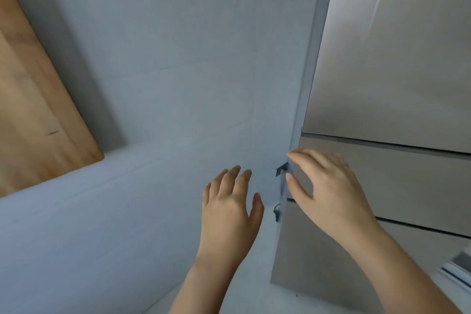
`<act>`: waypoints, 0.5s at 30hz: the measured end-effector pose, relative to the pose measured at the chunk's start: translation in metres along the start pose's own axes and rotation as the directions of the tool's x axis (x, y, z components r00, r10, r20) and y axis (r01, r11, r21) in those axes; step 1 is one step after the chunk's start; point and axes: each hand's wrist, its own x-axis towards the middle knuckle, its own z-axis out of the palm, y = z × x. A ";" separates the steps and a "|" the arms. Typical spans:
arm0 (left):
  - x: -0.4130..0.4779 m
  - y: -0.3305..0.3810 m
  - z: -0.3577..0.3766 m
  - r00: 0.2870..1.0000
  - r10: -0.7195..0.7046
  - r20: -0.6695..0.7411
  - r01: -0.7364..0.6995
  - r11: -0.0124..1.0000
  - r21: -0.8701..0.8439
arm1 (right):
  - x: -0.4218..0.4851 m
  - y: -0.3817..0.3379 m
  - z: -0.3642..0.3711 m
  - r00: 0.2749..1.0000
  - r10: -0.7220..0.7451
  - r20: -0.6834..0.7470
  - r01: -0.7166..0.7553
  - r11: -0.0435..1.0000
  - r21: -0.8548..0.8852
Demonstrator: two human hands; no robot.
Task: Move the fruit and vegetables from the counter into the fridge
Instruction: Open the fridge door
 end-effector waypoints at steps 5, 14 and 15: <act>0.034 -0.016 0.024 0.999 0.031 0.008 -0.030 0.994 -0.101 | 0.015 0.011 0.022 0.998 0.066 -0.025 -0.066 0.998 -0.013; 0.108 -0.019 0.075 0.983 0.051 0.175 0.016 0.934 -0.358 | 0.064 0.070 0.054 0.978 0.181 -0.101 -0.185 0.982 -0.033; 0.120 -0.017 0.080 0.979 0.068 0.194 0.009 0.928 -0.373 | 0.071 0.077 0.057 0.974 0.194 -0.115 -0.200 0.979 -0.039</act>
